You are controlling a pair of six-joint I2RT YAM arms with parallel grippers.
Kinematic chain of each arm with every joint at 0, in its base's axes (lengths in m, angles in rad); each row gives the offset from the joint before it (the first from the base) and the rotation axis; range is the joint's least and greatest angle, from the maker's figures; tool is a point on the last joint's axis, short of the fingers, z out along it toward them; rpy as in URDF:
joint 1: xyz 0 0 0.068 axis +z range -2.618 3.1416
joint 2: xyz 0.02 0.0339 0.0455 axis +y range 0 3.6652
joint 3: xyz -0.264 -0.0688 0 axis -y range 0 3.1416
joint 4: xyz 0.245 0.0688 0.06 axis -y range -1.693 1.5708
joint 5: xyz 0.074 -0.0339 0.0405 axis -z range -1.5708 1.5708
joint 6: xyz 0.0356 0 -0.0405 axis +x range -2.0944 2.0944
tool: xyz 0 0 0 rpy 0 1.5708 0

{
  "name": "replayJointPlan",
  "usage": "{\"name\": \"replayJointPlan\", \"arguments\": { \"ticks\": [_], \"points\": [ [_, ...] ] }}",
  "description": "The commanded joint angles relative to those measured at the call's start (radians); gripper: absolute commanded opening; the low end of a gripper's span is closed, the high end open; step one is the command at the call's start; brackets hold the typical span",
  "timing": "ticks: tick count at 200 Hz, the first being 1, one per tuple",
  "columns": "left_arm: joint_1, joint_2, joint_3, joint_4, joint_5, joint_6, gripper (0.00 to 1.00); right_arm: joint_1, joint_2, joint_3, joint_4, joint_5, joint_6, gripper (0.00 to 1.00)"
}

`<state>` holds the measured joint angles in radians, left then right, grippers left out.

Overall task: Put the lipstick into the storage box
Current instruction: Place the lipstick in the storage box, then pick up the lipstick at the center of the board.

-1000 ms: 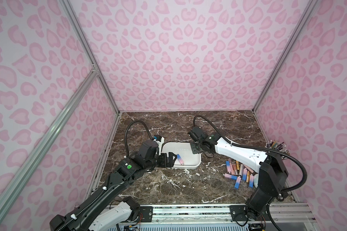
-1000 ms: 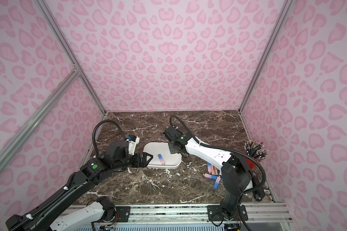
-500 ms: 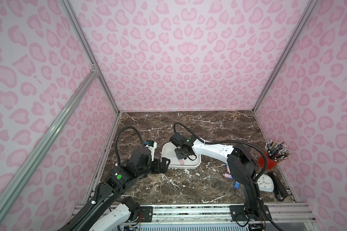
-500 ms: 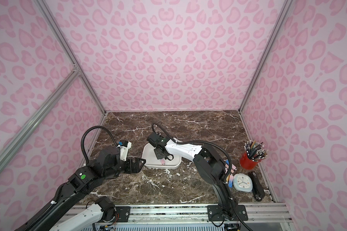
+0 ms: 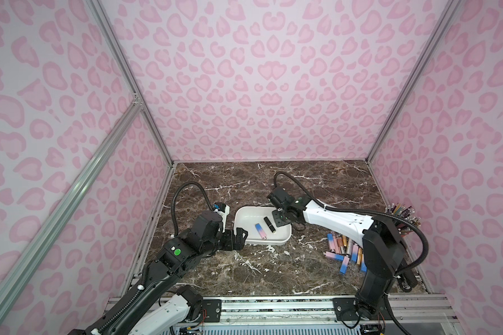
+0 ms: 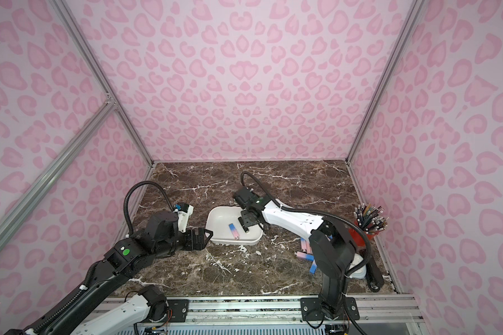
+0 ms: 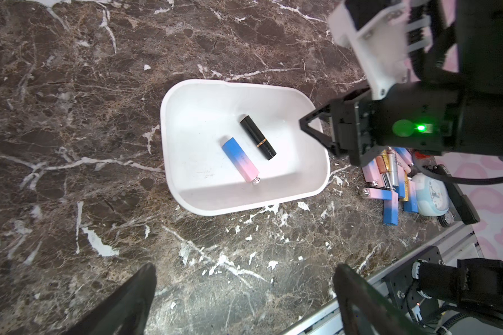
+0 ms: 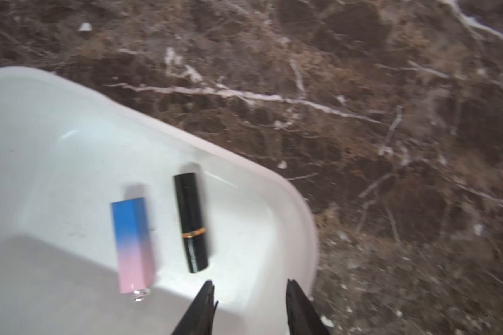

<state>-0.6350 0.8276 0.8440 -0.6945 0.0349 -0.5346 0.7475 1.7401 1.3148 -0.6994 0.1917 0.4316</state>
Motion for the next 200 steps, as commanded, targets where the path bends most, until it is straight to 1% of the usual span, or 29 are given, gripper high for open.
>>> {"name": "replayJointPlan", "arguments": {
  "ticks": [1,31,60,96,153,200],
  "points": [
    [0.001,0.02,0.007,0.059,0.02,0.0,0.98,-0.084,-0.096,-0.112,-0.028,0.07,0.01,0.43],
    [0.001,0.072,0.004,0.12,0.068,-0.011,0.98,-0.242,-0.235,-0.264,-0.022,0.067,0.035,0.42],
    [0.001,0.128,0.005,0.161,0.113,-0.018,0.98,-0.334,-0.304,-0.358,-0.004,0.066,0.072,0.42],
    [0.001,0.167,0.007,0.204,0.148,-0.019,0.98,-0.395,-0.303,-0.412,0.013,0.095,0.123,0.41],
    [0.001,0.192,-0.001,0.223,0.173,-0.015,0.98,-0.481,-0.297,-0.478,0.065,0.053,0.163,0.39],
    [0.001,0.212,0.0,0.237,0.189,-0.013,0.98,-0.508,-0.284,-0.496,0.075,0.039,0.168,0.39]
  ]
}}
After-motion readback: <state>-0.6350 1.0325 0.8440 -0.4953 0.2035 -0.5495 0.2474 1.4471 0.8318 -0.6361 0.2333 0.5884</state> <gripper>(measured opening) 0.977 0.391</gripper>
